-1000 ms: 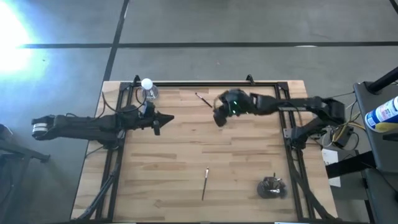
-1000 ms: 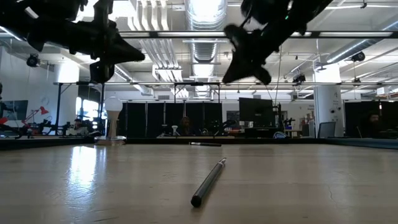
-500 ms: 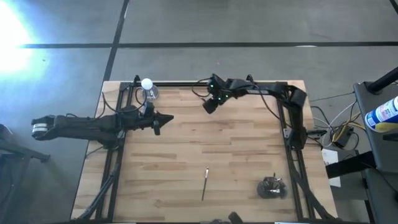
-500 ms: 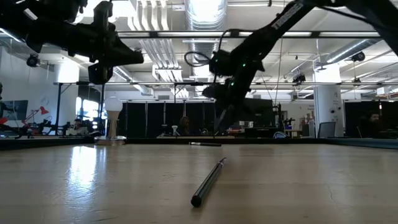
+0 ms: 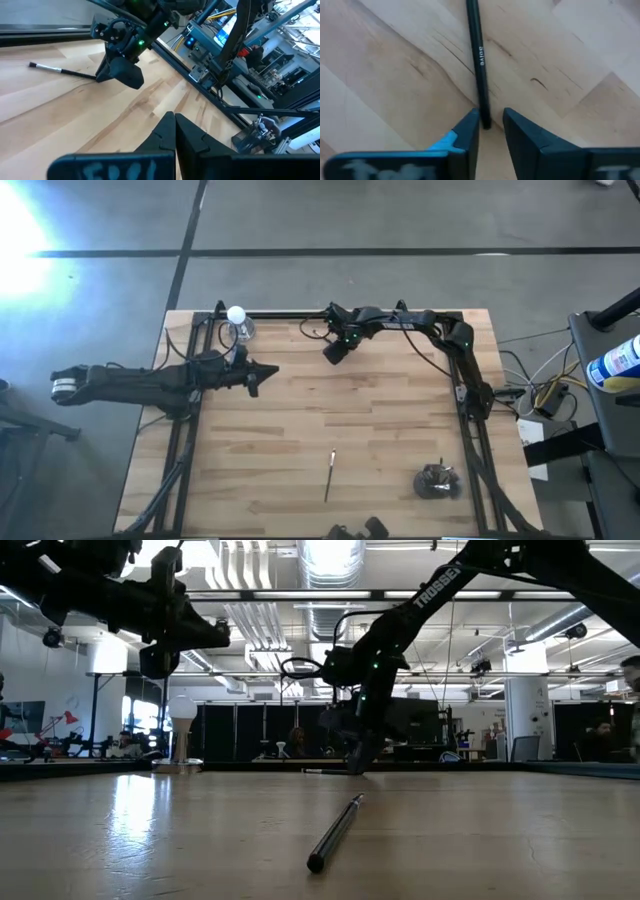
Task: Put items in baskets/containers
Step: Put the blush brush into the brush holder
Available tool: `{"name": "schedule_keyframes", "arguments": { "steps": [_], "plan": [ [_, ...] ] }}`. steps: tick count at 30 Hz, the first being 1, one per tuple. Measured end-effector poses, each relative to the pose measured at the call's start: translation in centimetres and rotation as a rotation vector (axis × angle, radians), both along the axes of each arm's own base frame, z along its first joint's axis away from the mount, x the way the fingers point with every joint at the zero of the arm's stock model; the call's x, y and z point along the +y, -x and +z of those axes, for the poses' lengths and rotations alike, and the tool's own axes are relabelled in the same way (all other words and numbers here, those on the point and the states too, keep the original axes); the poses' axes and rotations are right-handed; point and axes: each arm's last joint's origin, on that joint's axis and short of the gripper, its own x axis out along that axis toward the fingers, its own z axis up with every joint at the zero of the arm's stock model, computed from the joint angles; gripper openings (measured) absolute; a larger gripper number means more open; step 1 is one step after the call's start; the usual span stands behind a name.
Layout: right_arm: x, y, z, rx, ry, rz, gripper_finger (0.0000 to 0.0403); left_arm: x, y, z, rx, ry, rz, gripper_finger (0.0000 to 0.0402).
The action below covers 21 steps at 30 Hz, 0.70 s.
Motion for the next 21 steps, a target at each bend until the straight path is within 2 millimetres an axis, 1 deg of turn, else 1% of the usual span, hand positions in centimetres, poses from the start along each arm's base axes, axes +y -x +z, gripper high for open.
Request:
{"name": "schedule_keyframes", "arguments": {
  "steps": [2,5,9,11,12,14,18,21],
  "plan": [
    [0.0,0.1,0.0,0.003,-0.002,0.000,0.0060,0.0,0.0,0.0,0.001,0.006,0.005,0.0000],
    [0.1,0.1,0.1,0.007,-0.003,0.008,0.0023,0.2,0.1,-0.1,-0.005,0.055,0.064,0.0000],
    [0.6,0.2,0.5,-0.009,-0.038,0.044,0.0015,0.3,0.1,-0.2,-0.024,0.136,0.107,0.0000],
    [1.2,0.2,1.2,-0.021,-0.038,0.066,0.0013,0.3,0.1,-0.2,-0.035,0.167,0.112,0.0001],
    [1.6,0.1,1.8,-0.035,-0.030,0.077,0.0013,0.3,0.1,-0.2,-0.041,0.181,0.114,0.0004],
    [2.4,0.0,3.5,-0.078,-0.009,0.097,0.0013,0.3,0.1,0.0,-0.063,0.195,0.115,0.0016],
    [4.5,-0.2,6.9,-0.182,0.045,0.142,0.0012,0.3,0.0,0.5,-0.130,0.210,0.116,0.0057],
    [6.7,-0.4,10.4,-0.321,0.083,0.172,0.0011,0.3,0.0,1.3,-0.219,0.216,0.109,0.0087]
  ]
}}
